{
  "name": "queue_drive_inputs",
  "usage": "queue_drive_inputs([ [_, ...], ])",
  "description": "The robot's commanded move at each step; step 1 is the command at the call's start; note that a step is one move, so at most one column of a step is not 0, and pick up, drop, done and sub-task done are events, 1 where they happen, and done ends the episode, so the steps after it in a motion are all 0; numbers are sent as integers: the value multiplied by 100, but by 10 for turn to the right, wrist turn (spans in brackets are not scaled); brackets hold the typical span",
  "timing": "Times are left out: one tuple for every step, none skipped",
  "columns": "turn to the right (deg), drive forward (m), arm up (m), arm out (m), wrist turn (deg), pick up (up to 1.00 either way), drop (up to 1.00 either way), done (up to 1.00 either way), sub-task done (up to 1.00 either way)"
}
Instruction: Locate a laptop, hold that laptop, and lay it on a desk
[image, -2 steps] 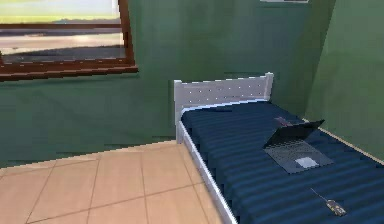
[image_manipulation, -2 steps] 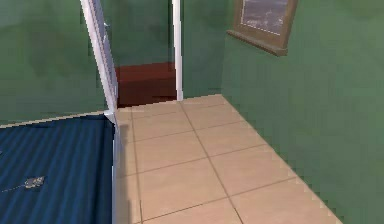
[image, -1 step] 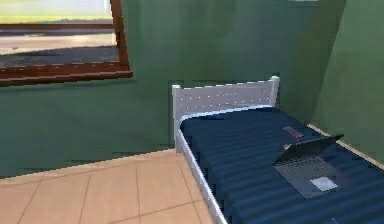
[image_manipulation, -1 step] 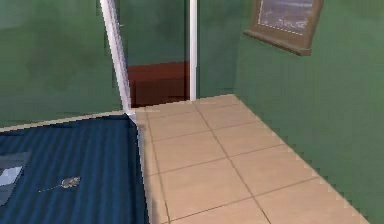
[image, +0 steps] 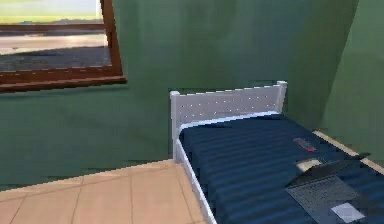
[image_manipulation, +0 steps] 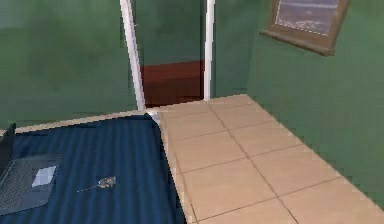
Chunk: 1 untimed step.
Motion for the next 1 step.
queue_drive_inputs([
  [-450,0,0,0,0,0,0,0,0],
])
